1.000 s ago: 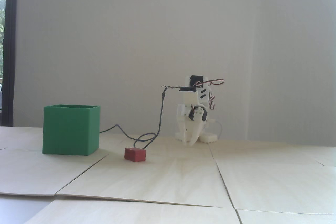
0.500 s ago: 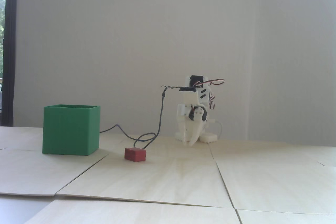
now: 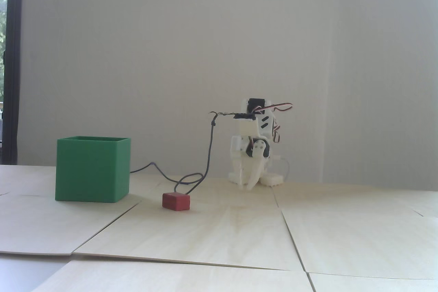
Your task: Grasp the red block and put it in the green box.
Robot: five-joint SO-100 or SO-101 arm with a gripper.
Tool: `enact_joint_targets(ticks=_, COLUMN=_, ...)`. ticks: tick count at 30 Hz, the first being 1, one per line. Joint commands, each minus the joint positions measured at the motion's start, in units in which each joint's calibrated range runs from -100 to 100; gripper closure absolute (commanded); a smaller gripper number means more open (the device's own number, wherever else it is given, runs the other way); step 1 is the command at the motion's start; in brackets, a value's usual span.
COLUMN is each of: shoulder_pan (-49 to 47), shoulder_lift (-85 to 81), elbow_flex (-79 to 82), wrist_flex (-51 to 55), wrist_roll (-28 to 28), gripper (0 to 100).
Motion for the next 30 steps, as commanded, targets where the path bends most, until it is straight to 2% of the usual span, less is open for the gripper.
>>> enact_joint_targets(ticks=1, shoulder_pan=-0.2, shoulder_lift=0.0, elbow_flex=0.4, wrist_flex=1.1, wrist_roll=-0.1, gripper=97)
enact_joint_targets(ticks=26, shoulder_pan=-0.2, shoulder_lift=0.9, elbow_flex=0.4, wrist_flex=1.1, wrist_roll=-0.1, gripper=98)
enact_joint_targets(ticks=30, shoulder_pan=-0.4, shoulder_lift=0.9, elbow_flex=-0.4, wrist_flex=-2.0, wrist_roll=0.1, gripper=97)
